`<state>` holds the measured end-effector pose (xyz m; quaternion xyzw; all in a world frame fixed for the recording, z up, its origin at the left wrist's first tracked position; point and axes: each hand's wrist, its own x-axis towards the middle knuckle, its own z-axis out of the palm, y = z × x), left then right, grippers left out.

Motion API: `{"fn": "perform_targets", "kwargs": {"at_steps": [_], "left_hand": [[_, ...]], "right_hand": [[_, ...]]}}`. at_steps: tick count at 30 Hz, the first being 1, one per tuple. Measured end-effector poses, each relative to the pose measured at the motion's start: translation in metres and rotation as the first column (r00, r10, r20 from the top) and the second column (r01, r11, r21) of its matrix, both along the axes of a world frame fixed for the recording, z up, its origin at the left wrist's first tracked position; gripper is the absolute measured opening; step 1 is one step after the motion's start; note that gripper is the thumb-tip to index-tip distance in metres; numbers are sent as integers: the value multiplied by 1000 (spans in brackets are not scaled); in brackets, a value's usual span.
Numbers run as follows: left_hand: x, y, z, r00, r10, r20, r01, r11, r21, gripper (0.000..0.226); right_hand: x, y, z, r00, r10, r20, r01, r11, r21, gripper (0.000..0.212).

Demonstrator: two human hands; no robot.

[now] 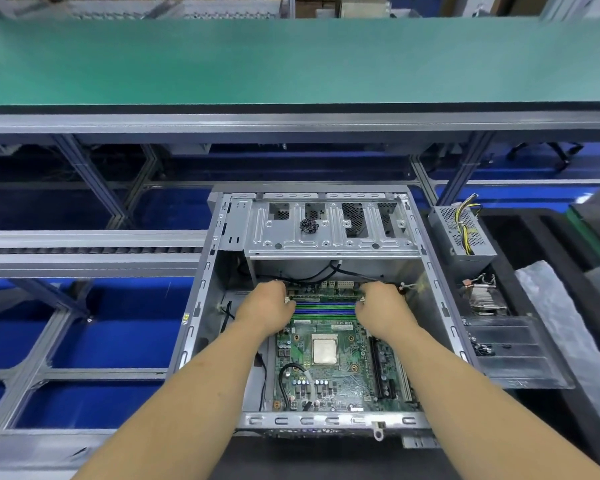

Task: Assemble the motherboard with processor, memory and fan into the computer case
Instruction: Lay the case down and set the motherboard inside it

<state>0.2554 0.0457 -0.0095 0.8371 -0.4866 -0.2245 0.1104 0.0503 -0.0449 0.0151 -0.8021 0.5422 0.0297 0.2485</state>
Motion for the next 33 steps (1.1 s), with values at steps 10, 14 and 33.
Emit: {"fn": "perform_targets", "kwargs": {"at_steps": [10,14,33], "left_hand": [[-1,2,13,992,104,70,-98,992,-79,10],[1,-1,13,991,26,134,-11,994,-110,39],[-1,-10,2,997,63,-41,-65,996,-59,55]], "right_hand": [[-3,3,3,998,66,-22,-67,997,-36,39],[-3,3,5,999,27,-21,-28,998,-55,32],[13,6,10,918,389,81,-376,916,-137,42]]}}
